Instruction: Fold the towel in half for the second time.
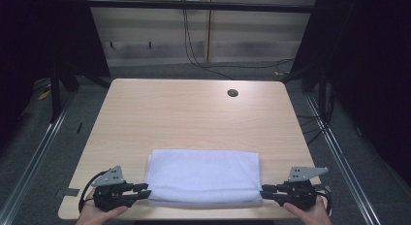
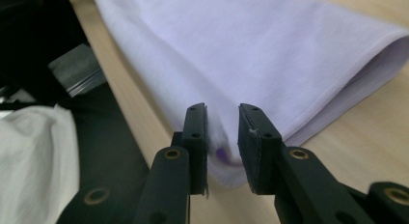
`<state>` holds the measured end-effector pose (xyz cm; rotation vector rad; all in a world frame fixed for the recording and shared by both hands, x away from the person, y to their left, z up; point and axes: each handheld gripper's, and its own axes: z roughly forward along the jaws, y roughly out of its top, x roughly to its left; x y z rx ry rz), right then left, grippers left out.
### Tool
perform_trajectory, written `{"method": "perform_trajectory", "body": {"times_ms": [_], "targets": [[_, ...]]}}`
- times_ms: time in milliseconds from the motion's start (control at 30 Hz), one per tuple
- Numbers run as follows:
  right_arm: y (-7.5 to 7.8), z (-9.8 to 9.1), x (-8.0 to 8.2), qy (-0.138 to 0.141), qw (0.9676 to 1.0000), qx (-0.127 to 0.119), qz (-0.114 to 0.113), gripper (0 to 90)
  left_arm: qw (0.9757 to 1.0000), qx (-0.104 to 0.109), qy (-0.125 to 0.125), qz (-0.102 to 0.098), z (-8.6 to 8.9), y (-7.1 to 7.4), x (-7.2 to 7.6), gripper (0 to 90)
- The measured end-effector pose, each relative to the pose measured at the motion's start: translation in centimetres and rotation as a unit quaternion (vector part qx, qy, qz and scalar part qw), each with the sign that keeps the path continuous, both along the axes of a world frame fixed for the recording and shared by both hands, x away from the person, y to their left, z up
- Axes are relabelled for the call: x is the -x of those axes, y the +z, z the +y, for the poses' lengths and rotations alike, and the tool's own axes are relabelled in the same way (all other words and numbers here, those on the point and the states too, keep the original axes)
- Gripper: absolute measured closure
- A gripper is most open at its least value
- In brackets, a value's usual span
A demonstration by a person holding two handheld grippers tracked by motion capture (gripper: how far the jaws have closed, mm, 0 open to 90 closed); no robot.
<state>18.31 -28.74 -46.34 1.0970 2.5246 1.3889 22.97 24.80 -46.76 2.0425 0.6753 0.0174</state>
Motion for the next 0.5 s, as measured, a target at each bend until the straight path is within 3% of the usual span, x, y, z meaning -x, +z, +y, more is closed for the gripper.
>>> {"method": "perform_trajectory", "body": {"times_ms": [33, 67, 100, 167, 267, 300, 333, 400, 433, 467, 500], "targets": [[0.1, 0.0, -0.1, -0.003, 1.0, -0.002, -0.008, 71.7, 0.9999, 0.008, 0.011, 0.002, 0.1, 0.2, -0.2, 62.8], [0.3, 0.0, -0.4, -0.031, 0.9992, 0.001, -0.024, 65.6, 0.9991, 0.008, 0.039, -0.011, 0.3, 0.5, -0.9, 59.4], [0.3, 0.0, -0.4, -0.031, 0.9992, 0.001, -0.024, 65.6, 0.9991, 0.008, 0.039, -0.011, 0.3, 0.5, -0.9, 55.9], [0.6, -0.2, -0.7, -0.065, 0.9968, -0.003, -0.046, 59.2, 0.9971, 0.012, 0.074, -0.014, 0.7, 0.7, -1.9, 51.9], [1.0, -1.2, -1.3, -0.114, 0.9907, -0.019, -0.072, 53.3, 0.9917, 0.019, 0.126, -0.013, 1.6, 0.5, -3.0, 43.0], [1.0, -2.3, -1.6, -0.145, 0.9859, -0.037, -0.074, 50.4, 0.9868, 0.028, 0.16, -0.004, 2.4, 0.2, -3.6, 39.5], [1.0, -2.3, -1.6, -0.145, 0.9859, -0.037, -0.074, 50.4, 0.9868, 0.028, 0.16, -0.004, 2.4, 0.2, -3.6, 36.7], [0.6, -3.1, -1.8, -0.166, 0.9827, -0.036, -0.074, 46.6, 0.9828, 0.019, 0.184, -0.005, 2.7, -0.1, -3.9, 34.7], [-0.1, -3.5, -2.0, -0.181, 0.9805, -0.016, -0.075, 45.3, 0.9808, 0.012, 0.194, -0.008, 2.7, -0.3, -4.0, 34.1], [-0.1, -3.5, -2.0, -0.181, 0.9805, -0.016, -0.075, 45.3, 0.9803, 0.002, 0.198, -0.003, 2.6, -0.4, -4.1, 34.1], [-0.4, -3.6, -2.2, -0.182, 0.9804, -0.001, -0.075, 43.9, 0.9808, -0.002, 0.195, 0.0, 2.5, -0.6, -4.1, 33.4]]}}
